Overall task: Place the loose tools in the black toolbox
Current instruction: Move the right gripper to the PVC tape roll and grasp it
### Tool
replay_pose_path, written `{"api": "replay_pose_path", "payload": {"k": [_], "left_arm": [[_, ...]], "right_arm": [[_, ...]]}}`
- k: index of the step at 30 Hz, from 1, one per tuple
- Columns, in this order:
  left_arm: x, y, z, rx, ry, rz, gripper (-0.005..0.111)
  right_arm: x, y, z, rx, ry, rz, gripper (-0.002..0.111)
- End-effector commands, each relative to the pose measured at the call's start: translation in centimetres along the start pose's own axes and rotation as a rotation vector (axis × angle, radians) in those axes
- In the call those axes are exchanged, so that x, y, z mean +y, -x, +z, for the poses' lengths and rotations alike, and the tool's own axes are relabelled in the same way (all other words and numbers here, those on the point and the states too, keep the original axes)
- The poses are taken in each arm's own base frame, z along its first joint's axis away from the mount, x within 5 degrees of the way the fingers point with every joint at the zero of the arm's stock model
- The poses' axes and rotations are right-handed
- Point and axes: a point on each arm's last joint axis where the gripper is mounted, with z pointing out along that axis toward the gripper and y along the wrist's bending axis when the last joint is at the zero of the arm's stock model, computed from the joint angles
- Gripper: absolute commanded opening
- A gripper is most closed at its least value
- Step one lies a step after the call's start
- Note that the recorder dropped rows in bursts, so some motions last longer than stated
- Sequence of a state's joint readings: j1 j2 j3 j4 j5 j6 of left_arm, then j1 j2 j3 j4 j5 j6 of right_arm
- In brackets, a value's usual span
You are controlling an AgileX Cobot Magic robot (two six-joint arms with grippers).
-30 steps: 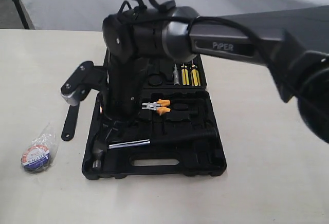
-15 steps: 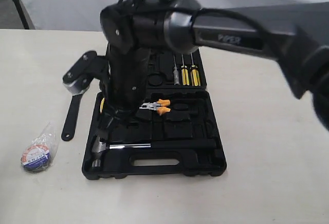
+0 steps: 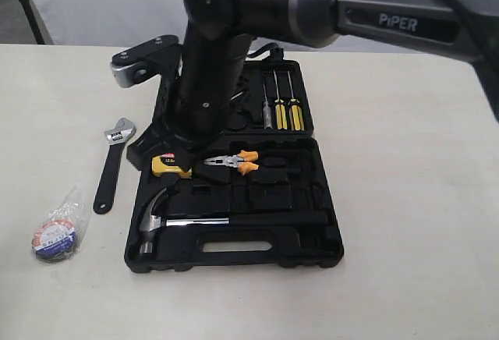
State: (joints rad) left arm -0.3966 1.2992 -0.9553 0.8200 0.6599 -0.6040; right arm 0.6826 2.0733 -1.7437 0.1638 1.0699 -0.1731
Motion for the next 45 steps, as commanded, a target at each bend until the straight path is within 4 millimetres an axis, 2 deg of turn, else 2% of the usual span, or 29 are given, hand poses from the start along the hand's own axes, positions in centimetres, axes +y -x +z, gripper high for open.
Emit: {"api": "replay_pose_path", "payload": {"k": [1,5,11,14,18,23,24,27,30,32,34,35,37,39,42,45], "left_arm": [[0.0,-0.2,-0.1,-0.007,-0.014,-0.022,0.001],[0.0,-0.2,-0.1,-0.007,-0.014,-0.022,0.001],[0.0,-0.2,-0.1,-0.007,-0.014,-0.022,0.001],[0.0,-0.2,-0.1,-0.007,-0.014,-0.022,0.001],[0.0,-0.2,-0.1,-0.007,-0.014,-0.022,0.001],[0.0,-0.2,-0.1,-0.007,-0.014,-0.022,0.001],[0.0,-0.2,-0.1,-0.007,-0.014,-0.022,0.001],[0.0,-0.2,-0.1,-0.007,-0.014,-0.022,0.001],[0.0,-0.2,-0.1,-0.007,-0.014,-0.022,0.001],[0.0,-0.2,-0.1,-0.007,-0.014,-0.022,0.001],[0.0,-0.2,-0.1,-0.007,-0.014,-0.022,0.001],[0.0,-0.2,-0.1,-0.007,-0.014,-0.022,0.001],[0.0,-0.2,-0.1,-0.007,-0.014,-0.022,0.001],[0.0,-0.2,-0.1,-0.007,-0.014,-0.022,0.001],[0.0,-0.2,-0.1,-0.007,-0.014,-0.022,0.001],[0.0,-0.2,-0.1,-0.007,-0.014,-0.022,0.001]], "right_arm": [[3.4,1.3,0.8,-0.033,0.027,-0.009,-0.001],[6.5,3.6,1.6,-0.068,0.050,-0.061,-0.001],[10.4,6.2,5.3,-0.106,0.061,-0.154,0.003],[11.3,6.9,6.8,-0.112,0.067,-0.175,0.020],[12.0,7.2,8.6,-0.101,0.078,-0.160,0.056],[12.0,7.2,9.8,-0.110,0.075,-0.159,0.076],[11.9,7.0,10.5,-0.094,0.074,-0.157,0.079],[12.2,6.5,12.1,-0.063,0.072,-0.164,0.079],[12.2,6.4,12.8,-0.055,0.050,-0.179,0.078],[12.2,6.4,12.9,-0.053,0.048,-0.184,0.060],[12.1,6.4,12.2,-0.048,0.047,-0.186,0.031],[12.2,6.4,11.4,-0.046,0.044,-0.200,0.013],[12.1,6.6,10.0,-0.049,0.023,-0.219,0.000],[11.8,6.6,8.6,-0.042,-0.023,-0.260,0.000],[10.3,6.9,5.5,-0.049,-0.120,-0.274,0.000],[7.5,7.4,3.3,-0.086,-0.147,-0.217,0.000]]}}
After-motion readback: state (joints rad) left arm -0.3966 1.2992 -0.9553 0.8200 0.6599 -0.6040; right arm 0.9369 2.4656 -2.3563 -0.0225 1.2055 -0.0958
